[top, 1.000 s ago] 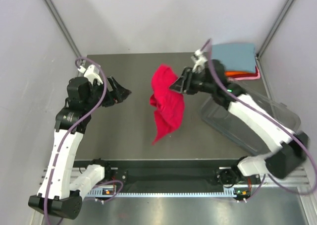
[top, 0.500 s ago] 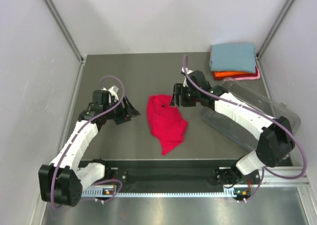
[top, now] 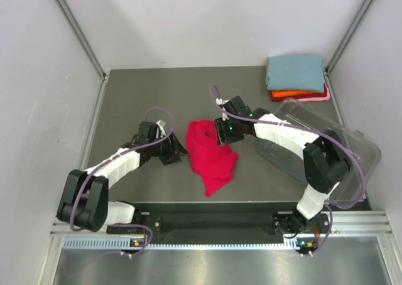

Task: Fold and stack the t-shirts
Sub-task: Move the tshirt to the center of the board, then flatten the tshirt out

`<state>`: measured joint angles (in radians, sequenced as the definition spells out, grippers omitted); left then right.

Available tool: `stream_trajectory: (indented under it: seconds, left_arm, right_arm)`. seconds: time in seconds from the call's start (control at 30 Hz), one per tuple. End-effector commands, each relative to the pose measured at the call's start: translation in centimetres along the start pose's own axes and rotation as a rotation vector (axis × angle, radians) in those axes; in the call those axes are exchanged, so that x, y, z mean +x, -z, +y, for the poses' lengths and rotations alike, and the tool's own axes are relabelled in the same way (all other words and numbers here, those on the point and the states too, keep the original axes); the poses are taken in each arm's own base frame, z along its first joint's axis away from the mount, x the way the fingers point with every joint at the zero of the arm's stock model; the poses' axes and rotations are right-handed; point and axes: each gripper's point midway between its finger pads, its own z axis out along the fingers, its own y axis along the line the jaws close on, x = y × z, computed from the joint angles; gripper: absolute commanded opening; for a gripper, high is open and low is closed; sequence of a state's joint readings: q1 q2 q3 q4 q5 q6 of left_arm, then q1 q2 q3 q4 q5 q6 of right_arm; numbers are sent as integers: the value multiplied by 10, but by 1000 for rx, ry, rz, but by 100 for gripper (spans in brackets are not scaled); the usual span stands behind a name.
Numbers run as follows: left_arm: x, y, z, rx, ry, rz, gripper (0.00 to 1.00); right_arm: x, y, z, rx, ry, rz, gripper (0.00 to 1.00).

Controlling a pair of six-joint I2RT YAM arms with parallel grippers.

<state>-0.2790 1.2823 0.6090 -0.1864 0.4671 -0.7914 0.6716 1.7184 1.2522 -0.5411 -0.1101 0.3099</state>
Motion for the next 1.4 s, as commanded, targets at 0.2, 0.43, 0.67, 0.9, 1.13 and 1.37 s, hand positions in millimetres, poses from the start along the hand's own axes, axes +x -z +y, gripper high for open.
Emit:
stream_trajectory:
  seconds: [0.2, 0.43, 0.67, 0.9, 1.13, 1.37]
  left_arm:
    - [-21, -44, -16, 95, 29, -7, 53]
    - [-58, -8, -64, 100, -59, -53, 0]
    - [-102, 107, -94, -46, -178, -374, 0]
    - [-82, 128, -81, -89, -154, -361, 0]
    - [-92, 122, -69, -127, -132, -386, 0]
    - [-115, 118, -58, -160, -123, -395, 0]
  right_arm:
    - [-27, 41, 15, -32, 5, -139, 56]
    - [-33, 65, 20, -32, -43, -170, 55]
    - [-26, 94, 45, -132, -74, -223, 57]
    - [-6, 80, 63, -177, -130, -225, 55]
    - [26, 26, 103, -222, -118, -131, 50]
    - [36, -32, 106, -123, -321, -153, 49]
